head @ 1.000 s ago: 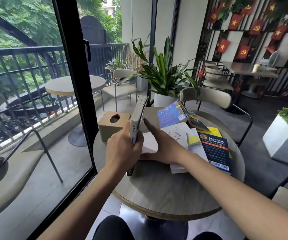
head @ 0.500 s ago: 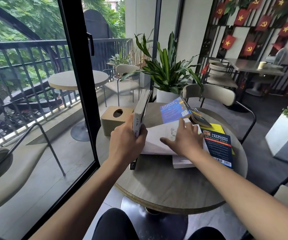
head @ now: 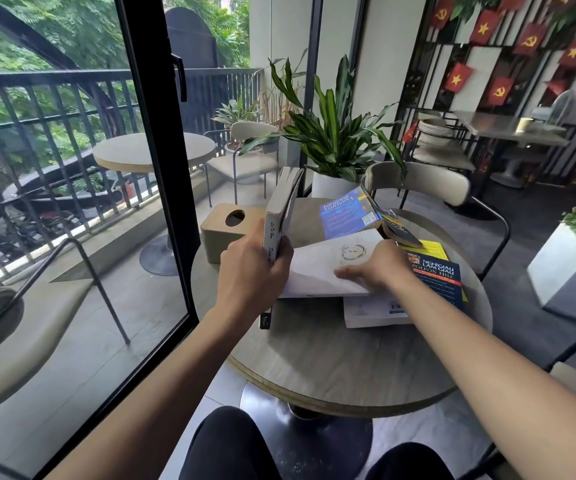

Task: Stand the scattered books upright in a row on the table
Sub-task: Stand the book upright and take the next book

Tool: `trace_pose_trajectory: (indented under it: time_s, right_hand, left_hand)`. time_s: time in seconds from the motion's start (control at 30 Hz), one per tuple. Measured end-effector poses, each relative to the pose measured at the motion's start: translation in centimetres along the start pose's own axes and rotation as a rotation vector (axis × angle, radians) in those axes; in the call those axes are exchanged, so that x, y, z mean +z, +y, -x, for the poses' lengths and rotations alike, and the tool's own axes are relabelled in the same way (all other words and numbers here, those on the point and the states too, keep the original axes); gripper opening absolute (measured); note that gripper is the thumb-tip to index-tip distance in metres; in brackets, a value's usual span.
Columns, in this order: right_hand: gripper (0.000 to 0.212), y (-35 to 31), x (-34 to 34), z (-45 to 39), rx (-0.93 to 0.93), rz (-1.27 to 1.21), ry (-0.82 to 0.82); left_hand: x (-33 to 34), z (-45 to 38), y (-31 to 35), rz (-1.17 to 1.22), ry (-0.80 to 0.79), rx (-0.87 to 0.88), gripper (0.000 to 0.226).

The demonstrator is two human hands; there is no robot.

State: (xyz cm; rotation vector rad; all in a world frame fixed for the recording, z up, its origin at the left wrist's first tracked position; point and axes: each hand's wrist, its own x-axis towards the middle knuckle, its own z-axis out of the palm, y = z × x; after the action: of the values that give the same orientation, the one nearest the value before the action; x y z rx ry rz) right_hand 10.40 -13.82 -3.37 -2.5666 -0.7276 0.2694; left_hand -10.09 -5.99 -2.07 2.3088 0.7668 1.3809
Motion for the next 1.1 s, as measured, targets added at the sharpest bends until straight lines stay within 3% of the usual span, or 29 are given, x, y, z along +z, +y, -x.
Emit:
trace_pose_trajectory:
  time_s: [0.23,0.37,0.5,0.6,0.7,0.87,1.0,1.1]
  right_hand:
    - [0.034,-0.5,-2.3,0.3,-0.088,-0.601,0.038]
    - [0.040,-2.6,-6.2,1.6,-0.226,-0.599,0.111]
    - [0.022,-4.7,-7.9,2.9,-0.303,-0.496,0.040]
    - [0.034,-5.9,-7.6,3.7,-0.291,-0.511,-0.031]
    - [0.028,-6.5,-6.9,4.3,-0.280,-0.594,-0.088]
    - [0.035,-6.5,-5.4,3.7,-0.328,-0.723,-0.121]
    - [0.067,-6.2,-4.4,3.8,-0.457,-0.784,-0.249]
    - [0.089,-6.0,-3.8,4.6,-0.541,-0.755,-0.324]
  left_hand:
    - [-0.1,-0.9,-0.6,-0.043,0.072,-0.013,0.031]
    - [0.1,-1.6,-0.7,-0.040,0.122,0.035,0.018]
    - [1.0,-2.1,-0.9,-0.059,0.103,0.001,0.009]
    - [2.1,-1.9,-1.1,-0.079,0.043,-0.047,0.013]
    - [2.8,-1.8,-1.8,-0.049,0.016,-0.104,0.019]
    - [2.7,-1.3,-2.0,0.001,-0.037,-0.070,0.039]
    - [2.4,-0.8,-2.2,0.050,-0.150,-0.028,0.078]
    - [2.7,-0.2,-2.3,0.035,-0.249,-0.045,0.092]
